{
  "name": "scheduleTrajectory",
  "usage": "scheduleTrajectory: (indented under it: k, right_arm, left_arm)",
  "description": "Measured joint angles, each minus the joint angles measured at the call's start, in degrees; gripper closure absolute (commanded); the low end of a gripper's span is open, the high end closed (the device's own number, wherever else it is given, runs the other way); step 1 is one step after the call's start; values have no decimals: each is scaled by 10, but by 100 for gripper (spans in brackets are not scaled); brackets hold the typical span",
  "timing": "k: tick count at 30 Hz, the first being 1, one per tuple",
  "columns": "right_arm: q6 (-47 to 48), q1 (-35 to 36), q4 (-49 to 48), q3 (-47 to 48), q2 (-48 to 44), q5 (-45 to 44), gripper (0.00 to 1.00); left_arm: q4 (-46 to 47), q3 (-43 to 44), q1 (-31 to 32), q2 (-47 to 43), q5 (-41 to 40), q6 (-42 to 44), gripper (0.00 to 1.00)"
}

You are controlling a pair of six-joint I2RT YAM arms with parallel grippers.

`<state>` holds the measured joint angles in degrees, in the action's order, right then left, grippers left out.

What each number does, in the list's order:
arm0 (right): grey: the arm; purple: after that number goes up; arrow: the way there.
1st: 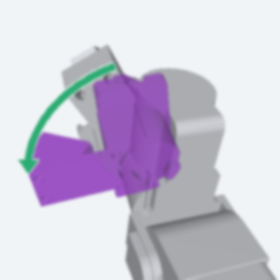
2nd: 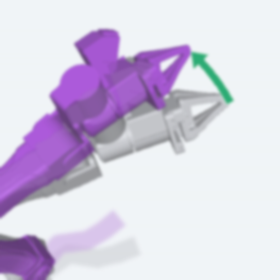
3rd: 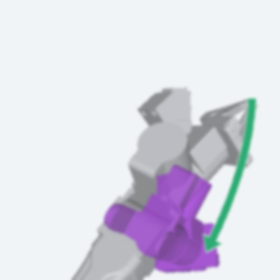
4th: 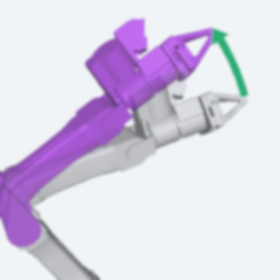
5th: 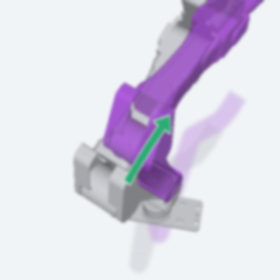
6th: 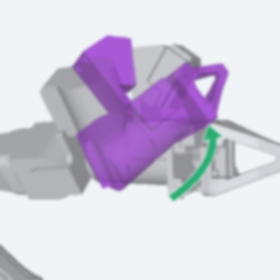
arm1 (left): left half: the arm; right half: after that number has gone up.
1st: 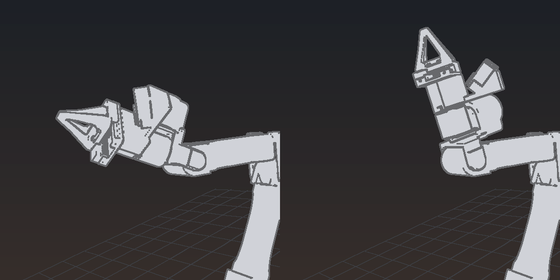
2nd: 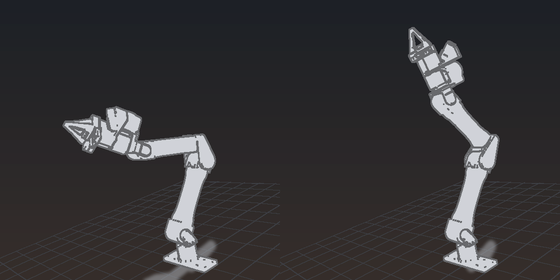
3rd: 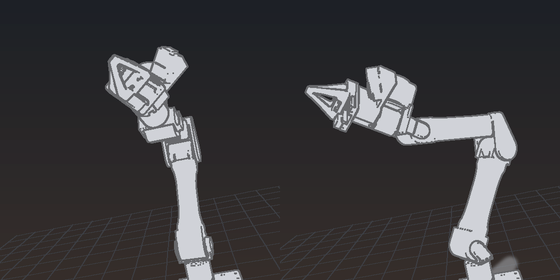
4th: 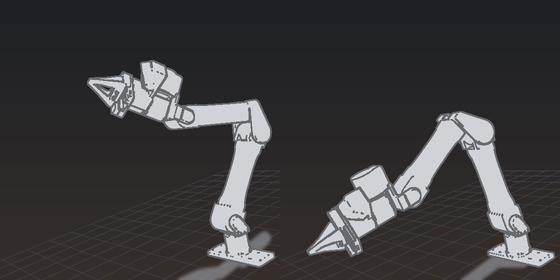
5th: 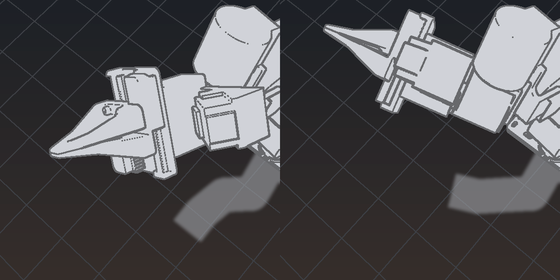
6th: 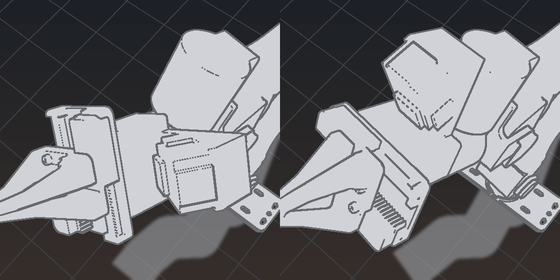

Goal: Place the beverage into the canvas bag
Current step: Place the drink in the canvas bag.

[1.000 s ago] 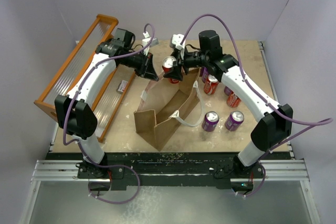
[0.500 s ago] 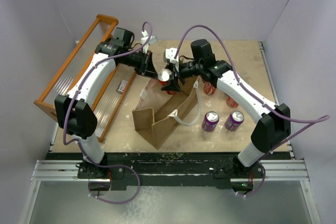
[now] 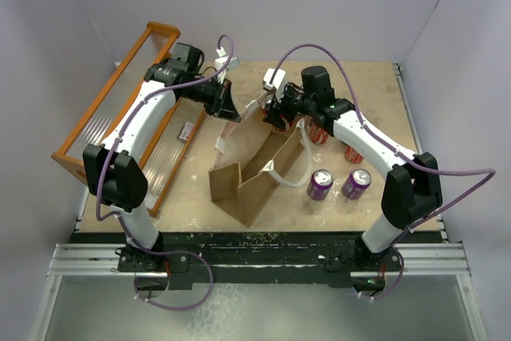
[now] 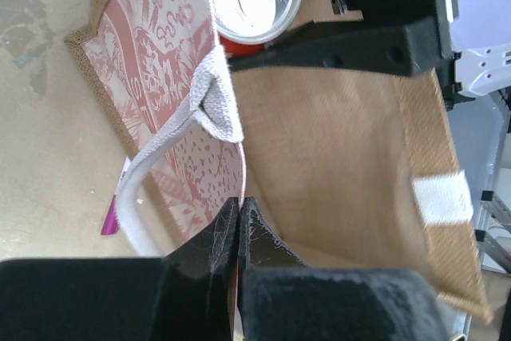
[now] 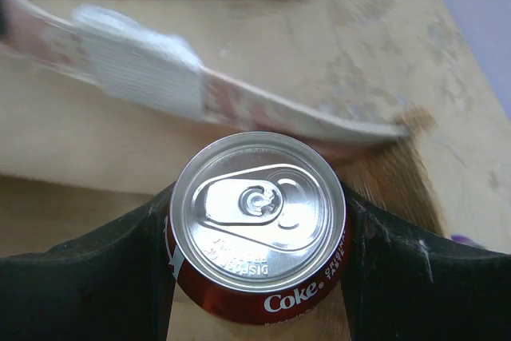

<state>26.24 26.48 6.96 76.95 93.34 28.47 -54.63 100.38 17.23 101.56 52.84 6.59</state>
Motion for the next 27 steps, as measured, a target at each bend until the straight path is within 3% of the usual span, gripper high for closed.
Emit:
scheduleTrajectory:
  k: [6,18,27]
  right_arm:
    - [-12,-11,-48,-40,-3,-55,100]
    - [-12,-8,-95,-82,-31,101,100]
    - [24,25,-103,-46,35,154,100]
  left_arm:
    - [-10,-4,0,-4,-22,17,100]
    - [-10,17,0,9,-42,5,100]
    - [-8,33,0,30,-21,-2,100]
